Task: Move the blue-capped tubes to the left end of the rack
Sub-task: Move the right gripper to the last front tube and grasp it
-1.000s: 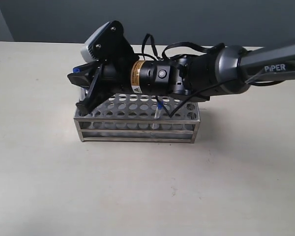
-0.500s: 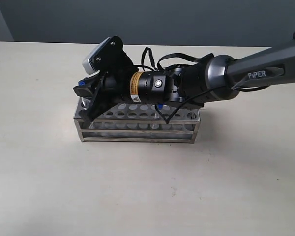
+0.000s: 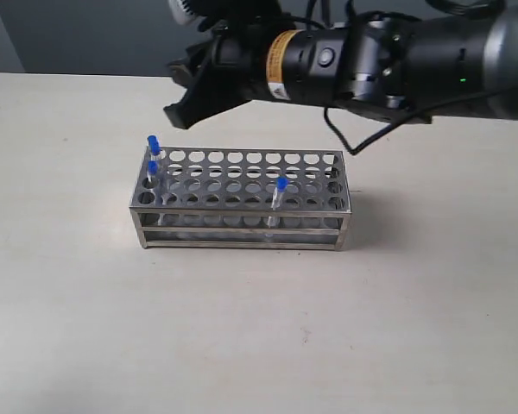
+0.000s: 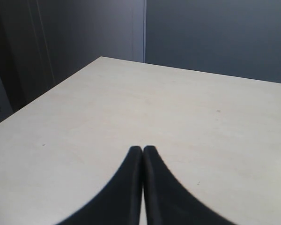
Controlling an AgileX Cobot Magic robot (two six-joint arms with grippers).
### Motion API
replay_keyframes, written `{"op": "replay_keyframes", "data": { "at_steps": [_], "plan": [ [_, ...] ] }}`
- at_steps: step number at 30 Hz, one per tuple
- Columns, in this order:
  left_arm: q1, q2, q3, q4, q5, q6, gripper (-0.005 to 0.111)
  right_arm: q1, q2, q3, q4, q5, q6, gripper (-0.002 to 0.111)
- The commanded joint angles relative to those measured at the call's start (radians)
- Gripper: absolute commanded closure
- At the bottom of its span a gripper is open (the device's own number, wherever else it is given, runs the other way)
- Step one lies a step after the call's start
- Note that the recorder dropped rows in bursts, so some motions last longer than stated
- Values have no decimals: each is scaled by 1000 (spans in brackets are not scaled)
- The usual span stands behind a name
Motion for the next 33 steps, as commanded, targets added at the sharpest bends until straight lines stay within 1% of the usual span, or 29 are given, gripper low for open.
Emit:
{"op": "replay_keyframes", "data": {
  "at_steps": [1,5,10,14,21,22,26,27,31,33],
  "plan": [
    [2,-4,-3,0,-7,-1,106,-77,-83,120,62,-1,-2,75],
    [2,-4,-3,0,-7,-1,106,-148,-157,289,117,-95,-2,75],
    [2,-4,-3,-4,-4,-1,106,-165,-212,438,131,-167,-2,75],
    [2,-4,-3,-4,-4,-1,106,-165,-211,483,131,-164,1,75],
    [2,-4,-3,-4,-4,-1,106,-165,-209,487,125,-136,-2,75],
    [2,-4,-3,-4,-4,-1,106,-165,-206,487,124,-129,-2,73],
    [2,-4,-3,-4,-4,-1,106,-165,-175,487,124,-153,-2,54],
    [2,-4,-3,-4,-4,-1,106,-165,-162,487,124,-171,-2,52],
    [2,-4,-3,-4,-4,-1,106,-165,-101,487,126,-261,-5,51],
    [2,-4,-3,-4,-4,-1,106,-165,-70,487,155,-280,-36,51]
  ]
}}
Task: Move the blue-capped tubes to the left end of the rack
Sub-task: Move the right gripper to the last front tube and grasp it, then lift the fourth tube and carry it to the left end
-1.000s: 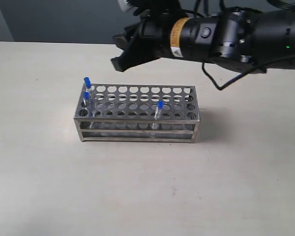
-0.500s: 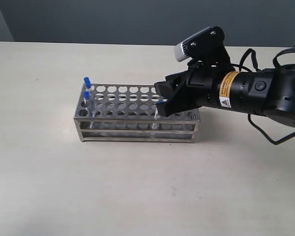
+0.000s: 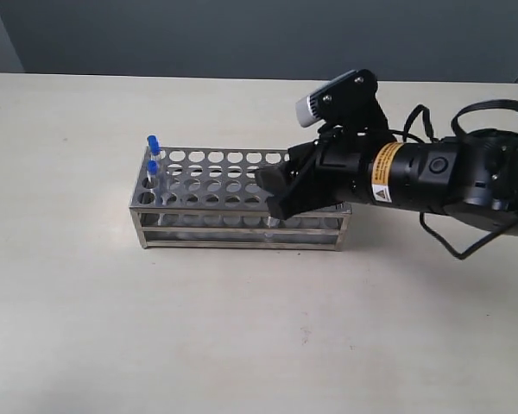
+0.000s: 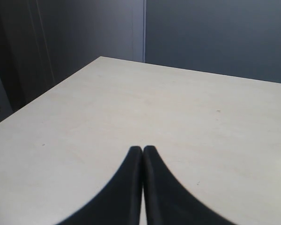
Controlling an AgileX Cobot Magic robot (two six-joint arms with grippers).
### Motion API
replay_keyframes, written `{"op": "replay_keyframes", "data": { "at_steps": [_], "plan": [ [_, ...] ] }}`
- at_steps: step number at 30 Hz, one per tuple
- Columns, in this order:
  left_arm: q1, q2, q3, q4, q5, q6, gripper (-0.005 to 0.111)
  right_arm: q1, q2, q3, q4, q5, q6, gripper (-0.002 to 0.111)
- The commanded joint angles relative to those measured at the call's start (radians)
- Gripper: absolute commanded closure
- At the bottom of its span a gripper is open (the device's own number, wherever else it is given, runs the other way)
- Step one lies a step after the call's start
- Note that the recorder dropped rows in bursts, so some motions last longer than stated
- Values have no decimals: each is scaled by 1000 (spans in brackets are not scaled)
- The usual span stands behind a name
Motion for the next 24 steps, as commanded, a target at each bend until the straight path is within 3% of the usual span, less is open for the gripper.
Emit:
{"op": "replay_keyframes", "data": {
  "at_steps": [1,5,10,13,18,24],
  "plan": [
    [2,-4,-3,-4,-4,-1,106,-5,65,4,54,-64,-61,51],
    [2,-4,-3,-4,-4,-1,106,-5,110,4,167,-64,-183,51],
    [2,-4,-3,-4,-4,-1,106,-5,150,4,166,-93,-183,53],
    [2,-4,-3,-4,-4,-1,106,-5,163,4,168,-90,-183,67],
    [2,-4,-3,-4,-4,-1,106,-5,148,4,168,-104,-183,106],
    [2,-4,-3,-2,-7,-1,106,-5,66,-10,156,-106,-180,109]
  ]
}}
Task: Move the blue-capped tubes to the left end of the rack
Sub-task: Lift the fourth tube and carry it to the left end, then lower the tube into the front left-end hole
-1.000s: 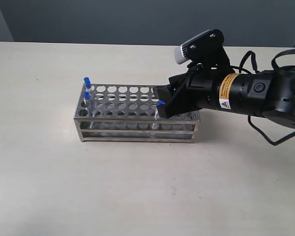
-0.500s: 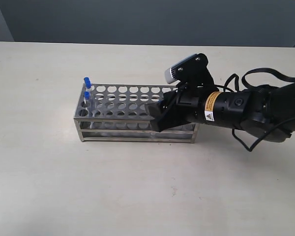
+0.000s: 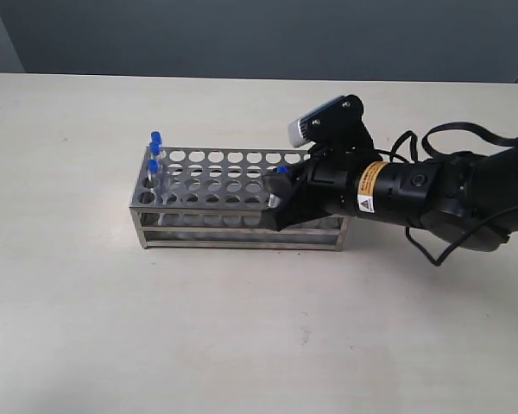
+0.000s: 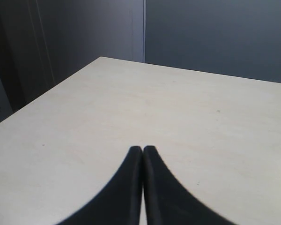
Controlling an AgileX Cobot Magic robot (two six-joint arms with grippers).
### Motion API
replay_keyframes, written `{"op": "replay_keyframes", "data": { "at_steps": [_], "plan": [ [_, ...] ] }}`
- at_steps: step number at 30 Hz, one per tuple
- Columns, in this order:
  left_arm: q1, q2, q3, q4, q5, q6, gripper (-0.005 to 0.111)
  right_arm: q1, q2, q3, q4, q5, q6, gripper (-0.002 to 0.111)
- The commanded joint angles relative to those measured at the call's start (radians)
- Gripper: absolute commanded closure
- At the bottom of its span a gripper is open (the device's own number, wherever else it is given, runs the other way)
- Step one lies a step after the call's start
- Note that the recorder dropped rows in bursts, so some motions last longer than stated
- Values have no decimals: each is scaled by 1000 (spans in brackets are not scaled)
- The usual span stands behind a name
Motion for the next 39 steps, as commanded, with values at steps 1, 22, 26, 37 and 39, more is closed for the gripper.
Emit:
{"op": "replay_keyframes", "data": {
  "at_steps": [1,22,26,37,39],
  "plan": [
    [2,-4,-3,-2,-7,-1,106,-5,-83,-21,-13,-9,-5,109],
    [2,-4,-3,-2,-7,-1,106,228,90,-369,-105,-15,7,109],
    [2,-4,-3,-2,-7,-1,106,235,109,-369,-105,-23,7,109],
    [2,-4,-3,-5,-5,-1,106,248,166,-413,-105,-42,7,109],
    [2,-4,-3,-5,-5,-1,106,248,180,-432,-105,-37,7,109]
  ]
}}
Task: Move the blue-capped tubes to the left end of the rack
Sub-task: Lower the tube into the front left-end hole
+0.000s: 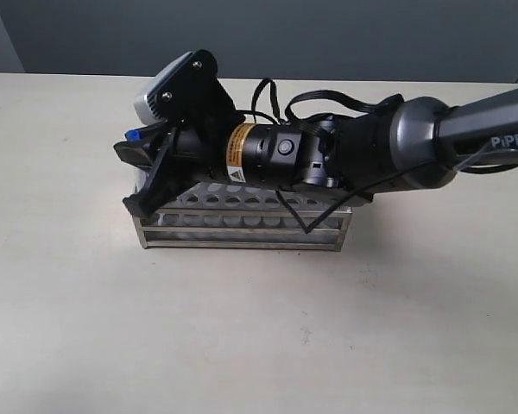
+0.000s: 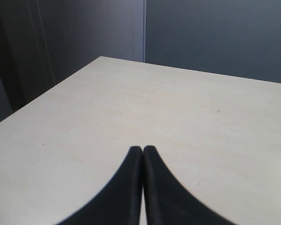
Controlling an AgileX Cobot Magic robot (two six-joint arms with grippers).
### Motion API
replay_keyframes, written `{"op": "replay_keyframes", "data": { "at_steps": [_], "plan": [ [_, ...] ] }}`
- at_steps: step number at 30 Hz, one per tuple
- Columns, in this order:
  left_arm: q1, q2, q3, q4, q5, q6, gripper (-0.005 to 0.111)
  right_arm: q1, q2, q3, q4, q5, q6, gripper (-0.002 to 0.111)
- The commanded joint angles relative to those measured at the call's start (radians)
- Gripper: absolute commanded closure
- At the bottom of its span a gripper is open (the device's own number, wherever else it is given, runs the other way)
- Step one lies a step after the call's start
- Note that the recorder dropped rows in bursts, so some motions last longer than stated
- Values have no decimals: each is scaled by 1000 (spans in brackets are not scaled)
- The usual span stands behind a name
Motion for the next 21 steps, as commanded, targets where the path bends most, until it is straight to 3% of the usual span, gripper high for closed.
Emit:
{"op": "replay_keyframes", "data": {
  "at_steps": [1,21],
  "plan": [
    [2,-4,-3,-5,-5,-1,106,1,28,-44,-3,-8,1,109],
    [2,-4,-3,-5,-5,-1,106,1,39,-71,-80,80,65,109]
  ]
}}
